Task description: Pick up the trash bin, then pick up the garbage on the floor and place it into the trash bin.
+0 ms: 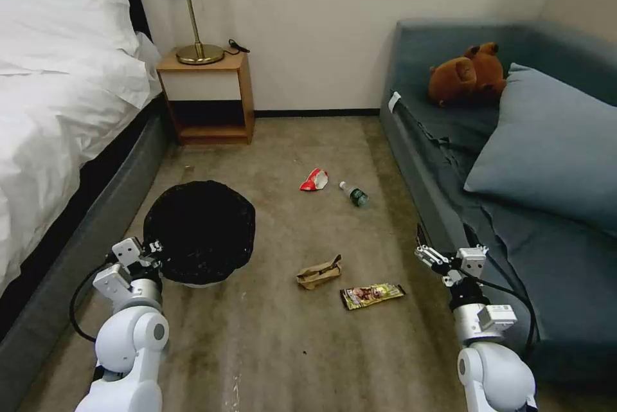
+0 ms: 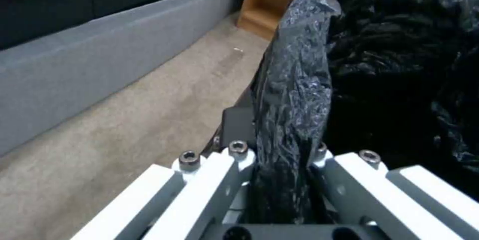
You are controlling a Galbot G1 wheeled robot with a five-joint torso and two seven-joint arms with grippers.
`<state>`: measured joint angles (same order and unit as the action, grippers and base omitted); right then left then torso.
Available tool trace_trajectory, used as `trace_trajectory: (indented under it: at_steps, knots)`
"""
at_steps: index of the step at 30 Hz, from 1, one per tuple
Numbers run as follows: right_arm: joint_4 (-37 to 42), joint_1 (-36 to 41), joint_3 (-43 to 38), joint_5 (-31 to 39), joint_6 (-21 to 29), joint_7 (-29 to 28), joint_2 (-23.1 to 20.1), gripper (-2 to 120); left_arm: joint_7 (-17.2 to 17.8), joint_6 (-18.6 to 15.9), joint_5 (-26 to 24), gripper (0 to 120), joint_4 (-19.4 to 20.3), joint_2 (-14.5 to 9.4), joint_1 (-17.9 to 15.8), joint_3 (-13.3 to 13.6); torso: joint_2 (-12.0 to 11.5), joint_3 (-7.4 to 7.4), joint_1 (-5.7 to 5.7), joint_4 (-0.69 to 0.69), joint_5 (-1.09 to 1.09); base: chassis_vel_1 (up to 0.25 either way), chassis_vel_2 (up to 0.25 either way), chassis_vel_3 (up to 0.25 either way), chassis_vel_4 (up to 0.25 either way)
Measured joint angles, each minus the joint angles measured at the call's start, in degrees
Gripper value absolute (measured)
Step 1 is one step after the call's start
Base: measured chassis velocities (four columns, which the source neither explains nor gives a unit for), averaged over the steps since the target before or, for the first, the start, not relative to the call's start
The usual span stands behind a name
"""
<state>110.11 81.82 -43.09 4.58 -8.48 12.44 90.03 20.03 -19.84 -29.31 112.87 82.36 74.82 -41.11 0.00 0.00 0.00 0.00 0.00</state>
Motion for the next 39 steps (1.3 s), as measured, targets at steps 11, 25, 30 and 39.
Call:
trace_trajectory:
  at_steps: [11, 25, 30, 39]
  knots:
    - [0.0, 0.2, 0.0, 0.0, -0.1, 0.0, 0.0, 100, 0.1, 0.0, 0.0, 4, 0.1, 0.0, 0.1, -0.1, 0.0, 0.0, 0.0, 0.0, 0.0, -0.074, 0.074, 0.082, -0.076]
    - [-1.0, -0.1, 1.6, 0.4, -1.4, -1.1, -0.5, 100, 0.2, 0.1, -0.1, 4, 0.1, 0.1, 0.4, -0.3, 0.0, 0.0, 0.0, 0.0, 0.0, -0.012, 0.015, 0.016, -0.016]
    - [-0.7, -0.6, 5.3, 3.6, 3.2, -4.1, -3.1, 100, 0.3, 0.1, 0.1, 4, 0.1, 0.3, 0.5, 0.0, 0.0, 0.0, 0.0, 0.0, 0.0, 0.0, 0.0, 0.0, 0.0]
    - [0.3, -2.2, 12.6, 16.5, 19.7, -15.6, -5.7, 100, 0.3, 0.5, 1.4, 4, -0.5, 1.1, 1.1, 0.5, 0.0, 0.0, 0.0, 0.0, -0.01, 0.0, 0.0, 0.0, 0.0]
